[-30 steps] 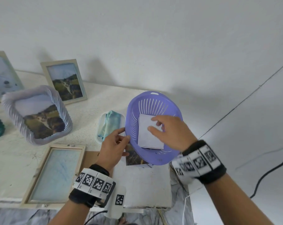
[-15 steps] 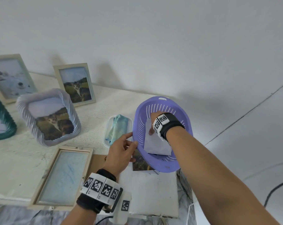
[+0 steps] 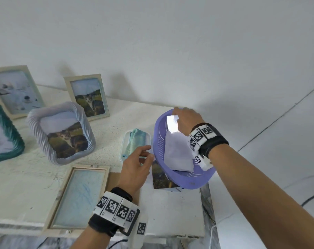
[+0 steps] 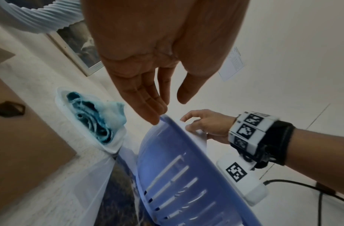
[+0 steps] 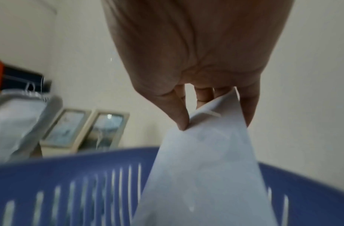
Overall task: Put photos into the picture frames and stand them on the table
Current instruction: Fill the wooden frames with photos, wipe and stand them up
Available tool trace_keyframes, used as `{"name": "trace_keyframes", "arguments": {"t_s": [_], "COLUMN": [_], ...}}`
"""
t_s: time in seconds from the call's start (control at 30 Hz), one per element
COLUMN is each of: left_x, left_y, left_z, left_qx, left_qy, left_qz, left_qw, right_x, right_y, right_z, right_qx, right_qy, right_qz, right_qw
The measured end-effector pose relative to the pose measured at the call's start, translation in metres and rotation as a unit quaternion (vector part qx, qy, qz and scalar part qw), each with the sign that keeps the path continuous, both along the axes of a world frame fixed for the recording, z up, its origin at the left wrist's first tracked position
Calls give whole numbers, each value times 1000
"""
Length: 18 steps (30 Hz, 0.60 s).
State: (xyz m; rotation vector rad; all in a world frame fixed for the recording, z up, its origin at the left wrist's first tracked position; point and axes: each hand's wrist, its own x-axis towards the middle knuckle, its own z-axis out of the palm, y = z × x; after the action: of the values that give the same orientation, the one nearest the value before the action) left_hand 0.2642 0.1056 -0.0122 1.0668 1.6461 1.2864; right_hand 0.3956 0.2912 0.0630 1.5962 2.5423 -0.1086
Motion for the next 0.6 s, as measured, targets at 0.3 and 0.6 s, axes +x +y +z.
{"name": "trace_keyframes", "arguments": {"t_s": [0.3, 0.6], "left_x": [-49, -129], "left_y": [-22, -76], "left_z": [45, 39], "left_qx": [127, 84], "left_qy": [25, -81], "left_qz": [0, -33], "left_qw": [992, 993], "right_x": [-6, -85], "right_y": [-89, -181], "right_z": [78, 21], "right_qx": [81, 9], "right_qy": [322, 533], "right_qz": [23, -62], "right_qw": [943, 844]}}
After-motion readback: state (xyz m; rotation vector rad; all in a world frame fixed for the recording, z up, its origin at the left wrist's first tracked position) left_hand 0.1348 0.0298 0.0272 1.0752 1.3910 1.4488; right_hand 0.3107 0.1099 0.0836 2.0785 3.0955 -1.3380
